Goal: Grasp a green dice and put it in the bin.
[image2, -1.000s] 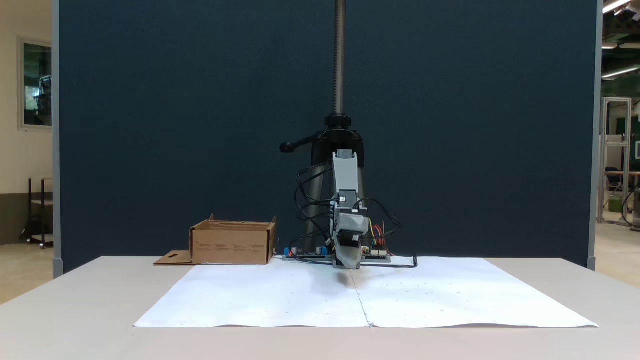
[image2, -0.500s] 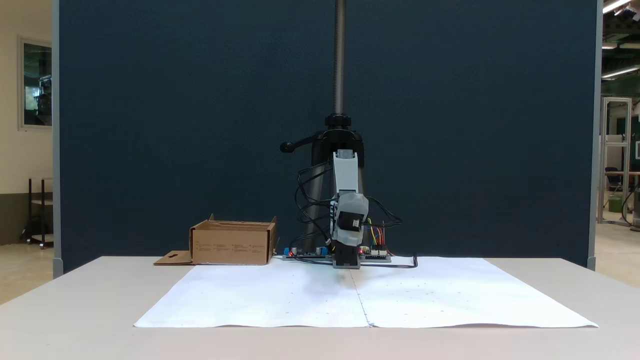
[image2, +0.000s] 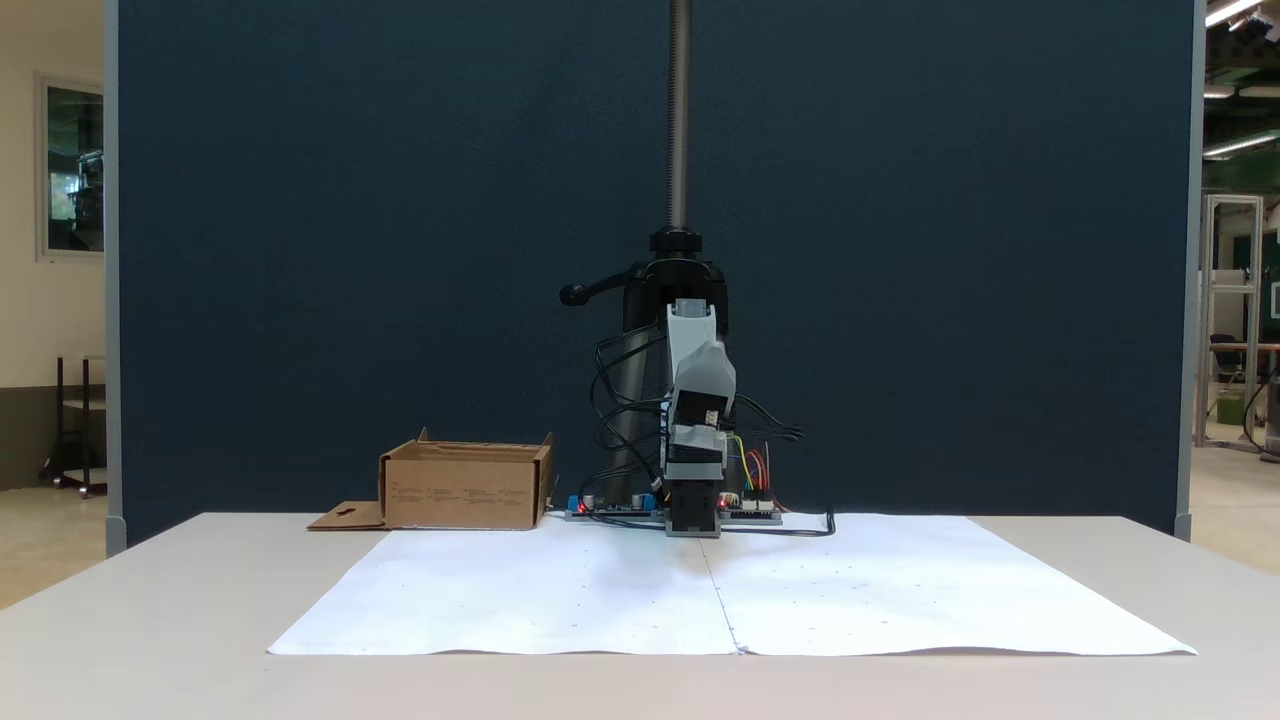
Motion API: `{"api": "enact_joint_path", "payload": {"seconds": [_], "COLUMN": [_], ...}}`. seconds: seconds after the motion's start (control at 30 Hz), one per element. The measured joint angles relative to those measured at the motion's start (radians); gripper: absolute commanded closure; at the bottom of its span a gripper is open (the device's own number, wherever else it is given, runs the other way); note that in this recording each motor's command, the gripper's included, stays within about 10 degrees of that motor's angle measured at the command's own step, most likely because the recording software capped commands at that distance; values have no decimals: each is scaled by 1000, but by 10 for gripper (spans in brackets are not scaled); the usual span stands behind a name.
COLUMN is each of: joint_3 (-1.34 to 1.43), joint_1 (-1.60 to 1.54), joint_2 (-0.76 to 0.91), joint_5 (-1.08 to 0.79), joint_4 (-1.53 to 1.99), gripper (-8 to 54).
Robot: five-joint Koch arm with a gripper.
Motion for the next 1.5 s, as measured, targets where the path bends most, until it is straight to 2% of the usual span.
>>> {"api": "enact_joint_path", "payload": {"seconds": [0.33,0.5,0.9,1.03,1.5], "joint_3": [2,2,2,3,3], "joint_1": [-2,-8,-8,6,78], "joint_2": [0,0,0,-2,0], "joint_5": [0,0,83,104,104], "joint_4": [-61,-61,-61,-61,-61], "gripper": [3,51,45,0,-4]}}
